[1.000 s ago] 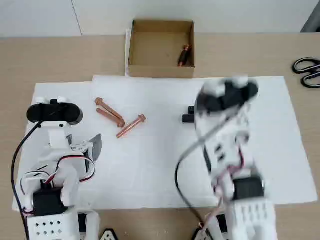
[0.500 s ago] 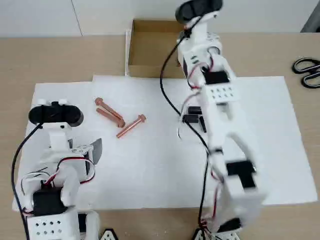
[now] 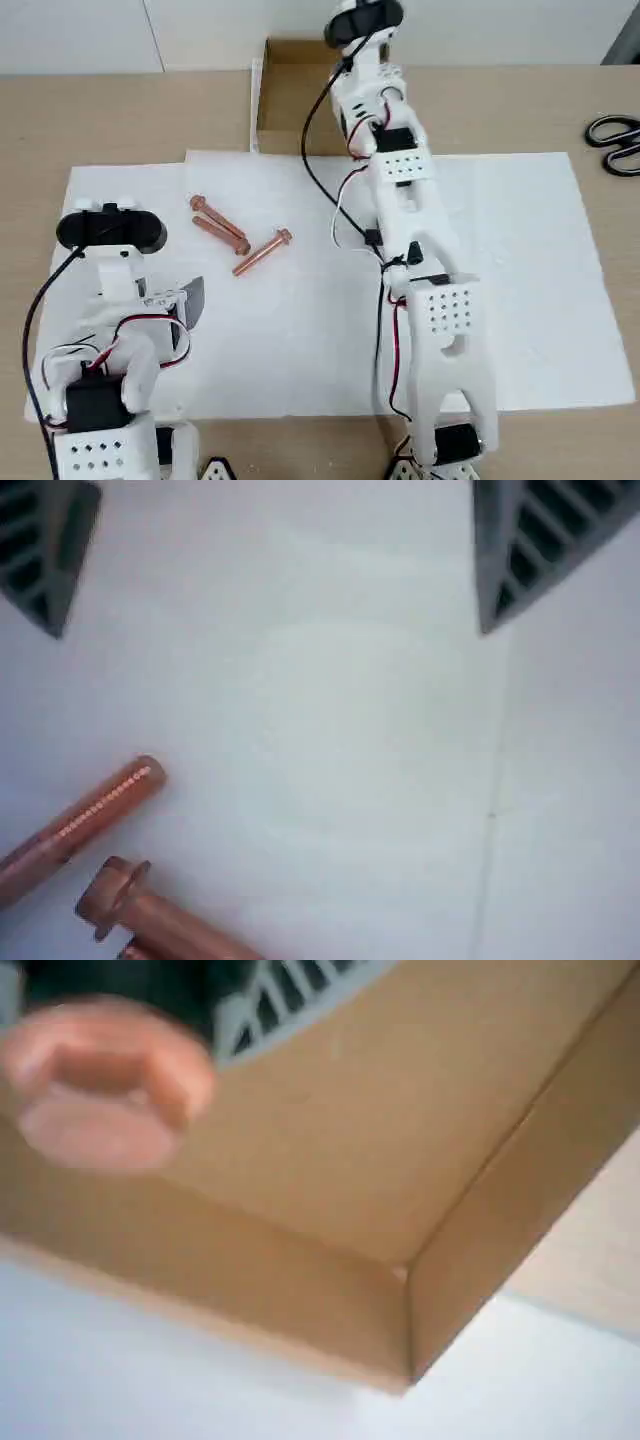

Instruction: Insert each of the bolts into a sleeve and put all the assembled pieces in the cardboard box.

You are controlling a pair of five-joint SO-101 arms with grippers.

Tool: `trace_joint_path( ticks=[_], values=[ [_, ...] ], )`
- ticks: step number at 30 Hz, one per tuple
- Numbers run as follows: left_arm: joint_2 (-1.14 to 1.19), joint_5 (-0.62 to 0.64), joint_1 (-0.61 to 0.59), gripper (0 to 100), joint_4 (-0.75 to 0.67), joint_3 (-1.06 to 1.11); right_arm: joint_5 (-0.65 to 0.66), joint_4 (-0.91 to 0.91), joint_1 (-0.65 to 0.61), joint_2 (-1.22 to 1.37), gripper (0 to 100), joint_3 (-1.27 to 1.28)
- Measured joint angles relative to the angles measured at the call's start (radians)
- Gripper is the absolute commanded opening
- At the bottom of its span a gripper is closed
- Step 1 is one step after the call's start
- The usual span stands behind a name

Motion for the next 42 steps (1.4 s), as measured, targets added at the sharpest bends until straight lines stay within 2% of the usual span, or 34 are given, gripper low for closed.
trace_joint_path(
  ticks=[3, 15, 23, 31, 36, 42],
  values=[
    [0.000, 0.000, 0.000, 25, 0.000, 0.000, 0.000, 0.005, -0.008, 0.043, 20.8, -0.031],
    [0.000, 0.000, 0.000, 25, 0.000, 0.000, 0.000, 0.261, -0.014, 0.051, 21.0, -0.302],
    [0.000, 0.000, 0.000, 25, 0.000, 0.000, 0.000, 0.738, -0.014, 0.051, 20.9, -0.715],
    [0.000, 0.000, 0.000, 25, 0.000, 0.000, 0.000, 1.243, 0.031, -0.060, 20.9, -0.770],
    [0.000, 0.000, 0.000, 25, 0.000, 0.000, 0.000, 1.307, 0.098, -0.198, 20.9, -0.772],
    [0.000, 0.000, 0.000, 25, 0.000, 0.000, 0.000, 1.315, 0.101, -0.358, 20.8, -0.770]
  ],
)
